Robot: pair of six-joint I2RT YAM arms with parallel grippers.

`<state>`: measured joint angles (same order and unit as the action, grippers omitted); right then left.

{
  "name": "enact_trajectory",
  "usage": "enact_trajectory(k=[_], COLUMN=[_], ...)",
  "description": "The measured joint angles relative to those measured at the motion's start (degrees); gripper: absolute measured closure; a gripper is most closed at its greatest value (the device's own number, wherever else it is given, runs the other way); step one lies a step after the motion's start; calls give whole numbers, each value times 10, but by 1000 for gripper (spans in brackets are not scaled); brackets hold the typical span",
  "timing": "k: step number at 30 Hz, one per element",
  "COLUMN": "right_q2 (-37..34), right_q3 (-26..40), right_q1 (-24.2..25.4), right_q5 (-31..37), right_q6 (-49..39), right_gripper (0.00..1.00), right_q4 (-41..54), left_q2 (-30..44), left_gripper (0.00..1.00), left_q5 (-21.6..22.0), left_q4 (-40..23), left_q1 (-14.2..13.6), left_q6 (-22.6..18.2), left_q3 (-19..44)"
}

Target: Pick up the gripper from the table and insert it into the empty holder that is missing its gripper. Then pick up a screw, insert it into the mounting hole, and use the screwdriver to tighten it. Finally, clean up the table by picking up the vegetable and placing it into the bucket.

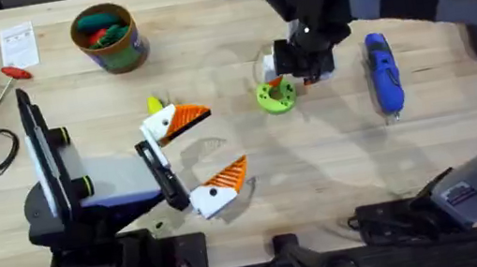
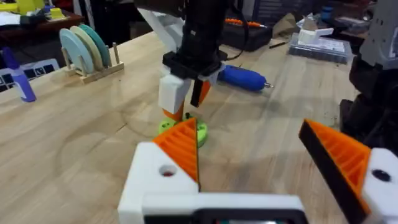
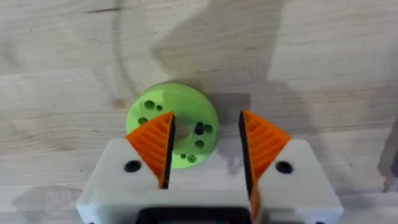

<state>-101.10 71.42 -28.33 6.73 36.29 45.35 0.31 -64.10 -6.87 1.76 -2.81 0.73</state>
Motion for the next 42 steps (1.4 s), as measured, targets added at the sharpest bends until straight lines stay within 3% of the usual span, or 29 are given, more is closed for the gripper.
enact_trajectory(k=[13,19,31,34,42], right_q2=[-7,-7,-7,-7,-7], right_q3=[0,0,0,0,0], right_q1=[-5,-12,-13,-13,-13], right_q5=[-4,-4,-4,-4,-4], right_q6=[0,0,0,0,2], right_gripper=[592,732,885,981,994], right_q4=[-4,-4,-7,-7,-7], left_q2=[0,0,0,0,0], left_gripper=[14,14,14,14,13], left_q5=[0,0,0,0,0], left_q4=[0,0,0,0,0], left_q1=[0,0,0,0,0], left_q6=[0,0,0,0,0], left_q3=[0,0,0,0,0])
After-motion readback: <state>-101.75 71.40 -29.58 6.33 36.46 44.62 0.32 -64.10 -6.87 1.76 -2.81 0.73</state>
